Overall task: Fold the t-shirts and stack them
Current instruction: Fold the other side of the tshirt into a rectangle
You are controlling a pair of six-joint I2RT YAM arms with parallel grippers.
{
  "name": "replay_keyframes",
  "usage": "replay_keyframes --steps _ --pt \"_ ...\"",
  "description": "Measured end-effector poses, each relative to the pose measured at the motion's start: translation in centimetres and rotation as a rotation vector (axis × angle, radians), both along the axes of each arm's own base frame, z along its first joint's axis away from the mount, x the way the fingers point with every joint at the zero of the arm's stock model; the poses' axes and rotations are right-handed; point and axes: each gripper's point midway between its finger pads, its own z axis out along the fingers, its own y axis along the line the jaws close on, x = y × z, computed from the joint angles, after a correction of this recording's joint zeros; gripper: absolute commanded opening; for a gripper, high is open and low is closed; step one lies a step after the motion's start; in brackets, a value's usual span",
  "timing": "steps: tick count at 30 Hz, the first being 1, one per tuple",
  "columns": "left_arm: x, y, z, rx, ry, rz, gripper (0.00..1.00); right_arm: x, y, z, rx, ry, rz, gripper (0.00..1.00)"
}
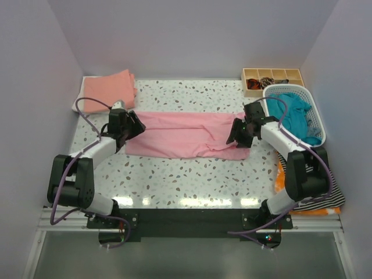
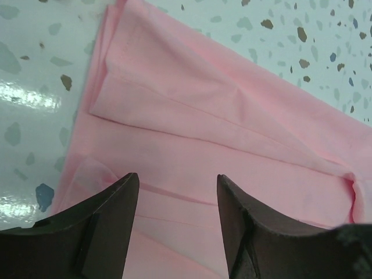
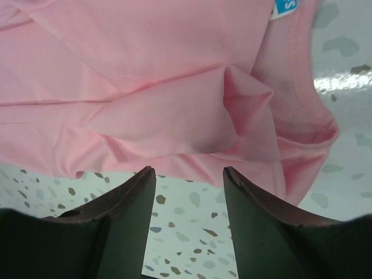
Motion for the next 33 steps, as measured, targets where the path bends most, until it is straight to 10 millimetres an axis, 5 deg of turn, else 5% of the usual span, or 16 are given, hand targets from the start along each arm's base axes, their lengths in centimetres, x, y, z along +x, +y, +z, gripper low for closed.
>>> replay_keyframes --steps 7,22,25,33 --pt "-1.1 -1.9 -2.2 -0.089 0.045 -0.055 0.61 -2.2 0.8 -1.7 0.077 0.039 -0.044 0.56" --pt "-0.7 -2.6 -4.8 -0.124 0.089 -0.065 0.61 0.1 1.3 -2.0 0.095 -0.014 -0.067 0.54" --pt "-0.7 -2.6 -5.0 -0.123 0.093 -0.065 0.61 0.1 1.1 -2.2 0.085 -0.011 -0.072 0.49" --pt "-0.5 -2.6 -5.5 -0.122 0.101 -0.065 0.61 0.8 0.8 -2.5 0.059 -0.016 -0.075 0.03"
